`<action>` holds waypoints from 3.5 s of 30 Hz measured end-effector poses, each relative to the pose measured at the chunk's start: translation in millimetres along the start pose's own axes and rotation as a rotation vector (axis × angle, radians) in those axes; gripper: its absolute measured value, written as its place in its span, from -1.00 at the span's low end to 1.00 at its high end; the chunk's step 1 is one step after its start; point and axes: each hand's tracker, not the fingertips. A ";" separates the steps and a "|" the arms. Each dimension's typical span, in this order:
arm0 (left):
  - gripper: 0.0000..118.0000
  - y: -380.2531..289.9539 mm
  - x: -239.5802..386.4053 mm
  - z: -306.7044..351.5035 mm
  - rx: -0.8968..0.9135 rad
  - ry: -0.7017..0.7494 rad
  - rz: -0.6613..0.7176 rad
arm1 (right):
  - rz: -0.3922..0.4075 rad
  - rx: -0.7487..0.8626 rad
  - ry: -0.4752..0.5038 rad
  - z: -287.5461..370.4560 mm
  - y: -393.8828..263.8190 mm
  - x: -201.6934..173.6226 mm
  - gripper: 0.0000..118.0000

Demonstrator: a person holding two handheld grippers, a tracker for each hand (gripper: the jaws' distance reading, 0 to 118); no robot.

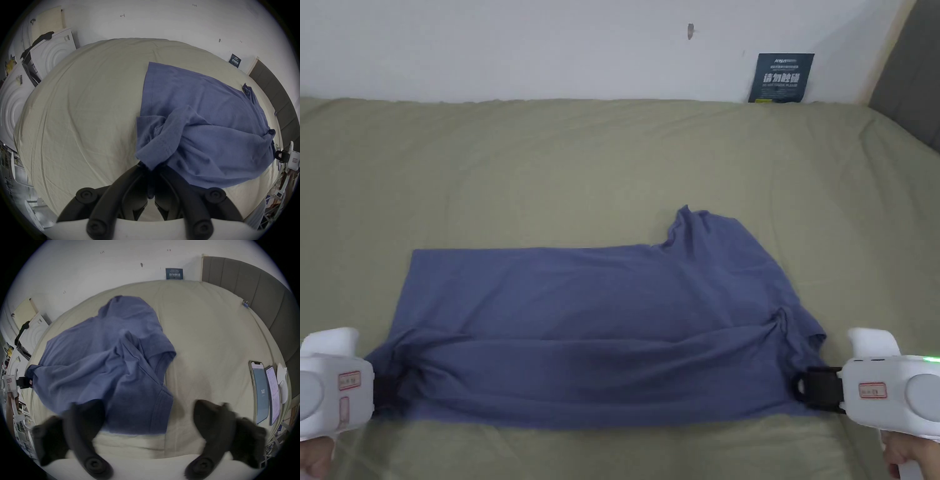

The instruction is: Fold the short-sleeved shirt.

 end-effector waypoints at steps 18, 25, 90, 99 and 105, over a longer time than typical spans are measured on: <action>-0.98 -52.7 -24.1 65.3 -0.001 0.030 -0.041 | -0.115 0.084 0.067 83.7 -50.5 11.5 -0.83; -0.98 -103.7 -47.5 81.8 -0.049 0.020 -0.021 | -0.084 0.061 0.075 119.4 -107.7 -11.9 -0.83; -1.00 81.1 -9.3 -30.4 -0.041 -0.026 -0.107 | 0.021 0.010 -0.022 22.4 93.1 -25.6 -0.96; -1.00 49.8 -31.3 48.1 0.045 -0.067 -0.084 | -0.029 0.117 0.110 91.5 68.4 3.2 -0.97; -1.00 1.2 -45.6 97.3 0.093 -0.076 -0.105 | 0.003 0.186 0.123 148.6 5.5 -8.7 -0.97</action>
